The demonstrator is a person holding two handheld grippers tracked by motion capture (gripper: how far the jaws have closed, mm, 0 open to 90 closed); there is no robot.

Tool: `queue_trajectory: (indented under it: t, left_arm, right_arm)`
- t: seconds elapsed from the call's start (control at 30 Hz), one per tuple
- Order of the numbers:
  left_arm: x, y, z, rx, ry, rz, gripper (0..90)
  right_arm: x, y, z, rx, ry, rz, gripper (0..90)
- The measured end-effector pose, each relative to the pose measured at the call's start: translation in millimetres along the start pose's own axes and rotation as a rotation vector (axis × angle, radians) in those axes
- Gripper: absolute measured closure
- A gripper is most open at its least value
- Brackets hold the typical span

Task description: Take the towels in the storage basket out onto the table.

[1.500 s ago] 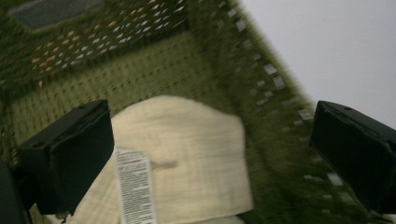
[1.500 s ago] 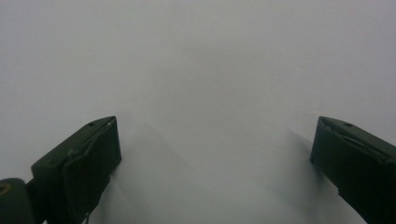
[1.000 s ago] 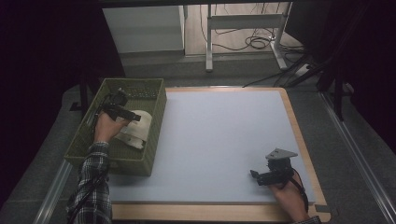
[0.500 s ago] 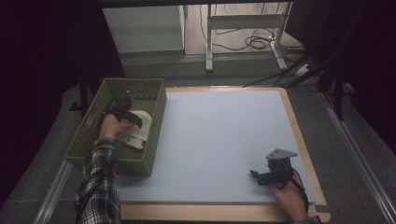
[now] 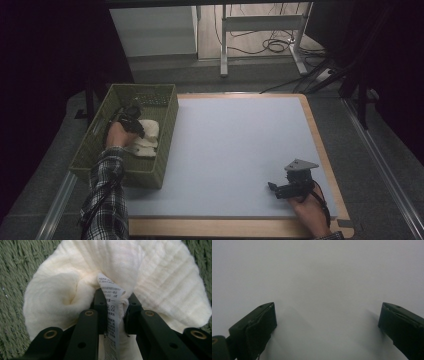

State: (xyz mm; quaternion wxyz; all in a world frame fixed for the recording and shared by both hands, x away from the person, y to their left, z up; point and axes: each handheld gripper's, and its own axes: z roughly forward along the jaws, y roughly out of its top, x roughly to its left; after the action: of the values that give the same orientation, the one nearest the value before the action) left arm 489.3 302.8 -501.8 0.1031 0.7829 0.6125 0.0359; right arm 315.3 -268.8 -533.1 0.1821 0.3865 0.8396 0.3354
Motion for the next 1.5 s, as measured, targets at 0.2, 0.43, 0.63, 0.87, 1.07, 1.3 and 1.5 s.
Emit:
queue_trajectory:
  t: [0.2, 0.43, 0.63, 0.87, 1.07, 1.3, 1.5]
  left_arm:
    - [1.3, -2.6, -9.4, -0.036, -0.021, -0.01, 78.0]
    - [5.7, -15.9, -30.2, -0.146, -0.071, -0.021, 77.5]
    - [9.1, -34.8, -54.8, -0.268, -0.08, -0.008, 77.1]
    - [17.1, -53.5, -80.2, -0.378, -0.126, -0.014, 76.9]
    - [14.1, -61.9, -100.5, -0.454, -0.131, 0.012, 76.9]
    - [3.8, -66.8, -120.9, -0.533, -0.126, 0.054, 76.7]
    - [-3.0, -69.3, -134.4, -0.571, -0.146, 0.085, 76.6]
  right_arm:
    - [0.0, 0.0, 0.0, 0.0, 0.0, 0.0, 1.7]
    - [0.1, 0.0, 0.0, 0.0, 0.0, 0.0, 1.7]
    - [0.1, 0.1, 0.0, 0.0, -0.001, 0.0, 1.7]
    - [0.1, 0.1, 0.0, 0.001, -0.001, 0.0, 1.7]
    - [0.1, 0.1, 0.0, 0.001, -0.001, 0.0, 1.7]
    - [0.1, 0.1, 0.0, 0.001, -0.001, 0.0, 1.7]
    - [0.1, 0.1, 0.0, 0.001, -0.001, 0.0, 1.7]
